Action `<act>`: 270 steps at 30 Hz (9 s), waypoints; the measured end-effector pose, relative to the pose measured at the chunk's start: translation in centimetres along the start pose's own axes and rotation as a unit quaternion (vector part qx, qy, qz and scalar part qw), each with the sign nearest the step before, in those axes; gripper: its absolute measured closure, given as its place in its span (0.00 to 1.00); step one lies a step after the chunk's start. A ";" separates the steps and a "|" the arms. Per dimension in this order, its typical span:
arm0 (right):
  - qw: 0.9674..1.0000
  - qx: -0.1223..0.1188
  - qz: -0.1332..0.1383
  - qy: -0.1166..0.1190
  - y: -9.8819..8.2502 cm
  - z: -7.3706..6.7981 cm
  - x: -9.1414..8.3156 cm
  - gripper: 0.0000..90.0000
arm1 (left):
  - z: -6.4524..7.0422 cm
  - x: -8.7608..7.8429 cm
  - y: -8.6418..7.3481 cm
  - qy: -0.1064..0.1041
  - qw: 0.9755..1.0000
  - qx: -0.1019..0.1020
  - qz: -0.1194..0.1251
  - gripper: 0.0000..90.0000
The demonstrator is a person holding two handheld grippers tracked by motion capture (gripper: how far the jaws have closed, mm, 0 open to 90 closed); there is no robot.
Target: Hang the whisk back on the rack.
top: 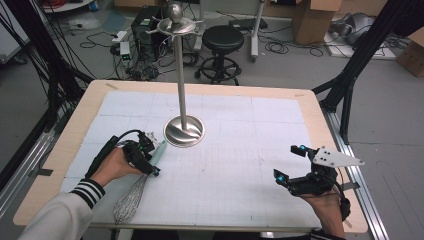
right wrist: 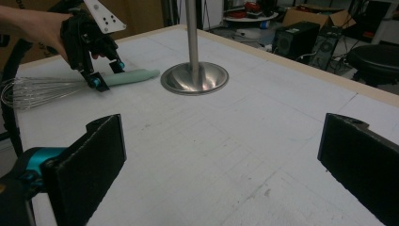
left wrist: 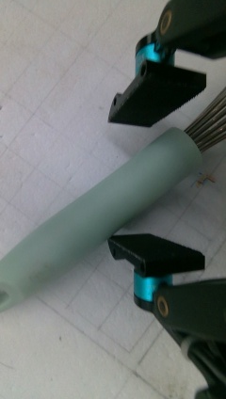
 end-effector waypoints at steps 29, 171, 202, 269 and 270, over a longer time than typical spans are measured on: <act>1.000 -0.002 -0.001 0.001 0.0 0.0 0.2 0.01 | 0.6 0.1 0.8 0.020 1.000 -0.017 -0.007 0.73; 1.000 0.011 -0.003 -0.002 -0.7 0.8 -0.4 0.01 | 1.0 -26.2 7.4 0.059 0.933 0.158 0.318 0.77; 1.000 0.016 0.000 0.003 -0.9 1.1 -0.3 0.01 | 0.0 -22.9 10.9 0.062 0.946 0.146 0.282 0.77; 1.000 0.015 0.000 0.004 -0.9 1.0 -0.5 0.01 | 2.4 -21.0 2.7 0.030 0.923 0.151 0.353 0.02; 1.000 0.017 -0.002 0.003 -0.9 1.0 -0.5 0.01 | 2.4 -20.8 2.3 0.032 0.922 0.150 0.355 0.02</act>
Point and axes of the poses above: each handheld gripper's, and its own axes: x roughly forward along the jaws, y roughly out of its top, z roughly to its right, the point moved 3 cm from there along x, roughly forward along the jaws, and after that the axes turned 15 degrees about -y, right-handed, at the moved point
